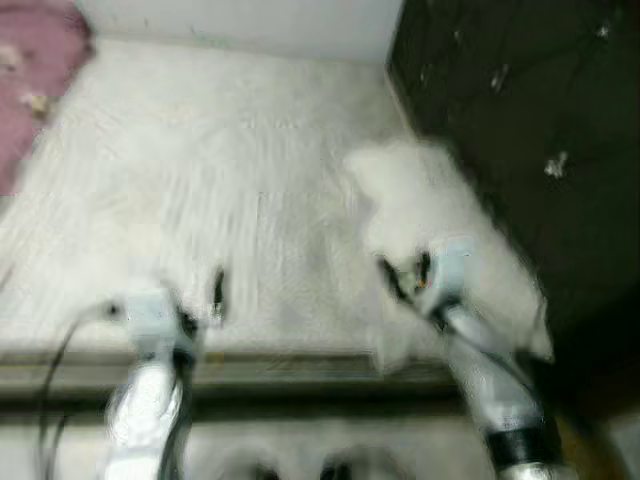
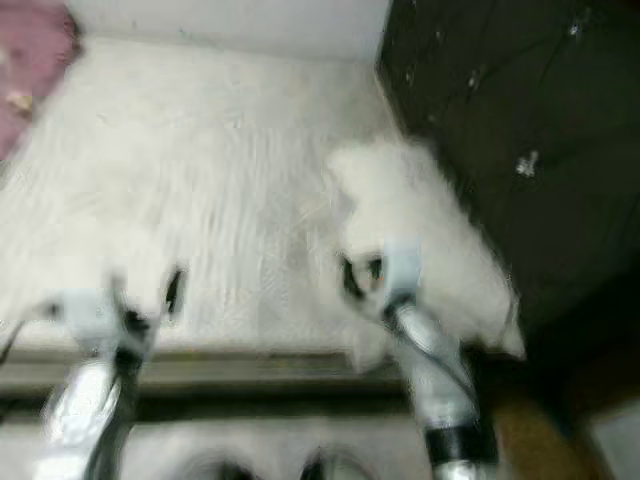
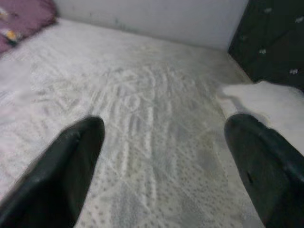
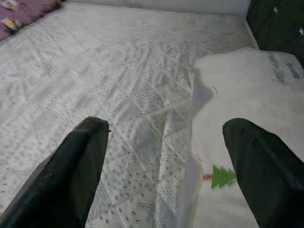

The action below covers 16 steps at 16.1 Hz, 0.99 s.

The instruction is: Clean up the room

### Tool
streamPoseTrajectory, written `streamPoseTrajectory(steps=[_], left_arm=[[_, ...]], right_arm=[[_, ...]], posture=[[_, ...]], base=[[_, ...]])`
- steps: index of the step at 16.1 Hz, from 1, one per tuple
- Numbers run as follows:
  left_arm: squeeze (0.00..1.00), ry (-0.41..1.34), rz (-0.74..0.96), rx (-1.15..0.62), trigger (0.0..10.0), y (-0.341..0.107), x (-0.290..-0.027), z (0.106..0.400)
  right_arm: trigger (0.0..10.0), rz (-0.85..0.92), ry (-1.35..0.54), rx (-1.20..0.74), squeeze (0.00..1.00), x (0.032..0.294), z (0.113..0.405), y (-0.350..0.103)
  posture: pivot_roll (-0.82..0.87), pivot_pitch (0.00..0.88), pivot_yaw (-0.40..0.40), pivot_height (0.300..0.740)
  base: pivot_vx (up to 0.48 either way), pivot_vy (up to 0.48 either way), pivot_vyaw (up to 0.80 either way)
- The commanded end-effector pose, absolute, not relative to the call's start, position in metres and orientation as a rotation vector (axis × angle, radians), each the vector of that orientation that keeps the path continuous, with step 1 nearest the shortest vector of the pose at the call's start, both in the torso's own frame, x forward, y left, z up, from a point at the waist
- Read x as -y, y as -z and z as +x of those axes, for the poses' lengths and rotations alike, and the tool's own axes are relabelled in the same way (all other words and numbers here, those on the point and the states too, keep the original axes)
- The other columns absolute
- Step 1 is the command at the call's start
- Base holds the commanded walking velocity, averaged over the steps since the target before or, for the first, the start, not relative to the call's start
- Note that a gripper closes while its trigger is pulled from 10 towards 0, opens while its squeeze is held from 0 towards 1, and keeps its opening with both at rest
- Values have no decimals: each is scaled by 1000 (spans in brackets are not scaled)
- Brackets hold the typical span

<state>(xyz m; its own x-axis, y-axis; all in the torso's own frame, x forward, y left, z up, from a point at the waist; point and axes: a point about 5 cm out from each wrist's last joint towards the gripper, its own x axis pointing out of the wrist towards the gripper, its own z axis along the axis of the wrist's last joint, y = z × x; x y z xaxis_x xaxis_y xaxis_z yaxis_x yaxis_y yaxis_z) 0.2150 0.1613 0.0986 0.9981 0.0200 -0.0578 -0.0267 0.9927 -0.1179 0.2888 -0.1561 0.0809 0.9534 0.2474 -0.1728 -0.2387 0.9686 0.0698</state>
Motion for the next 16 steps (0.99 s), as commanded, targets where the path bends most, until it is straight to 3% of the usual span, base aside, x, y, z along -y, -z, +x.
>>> streamPoseTrajectory(steps=[1, 16], left_arm=[[0, -35, -115, -55, 10000, -100, -166, 214], [0, -74, -108, -25, 10000, -104, -171, 217]], right_arm=[[10000, 51, -243, -165, 0, 155, 290, -85], [10000, 45, -246, -168, 0, 154, 293, -84]], posture=[[40, 55, -69, 740], [36, 56, -70, 740]], base=[[0, 480, 0], [0, 463, 0]])
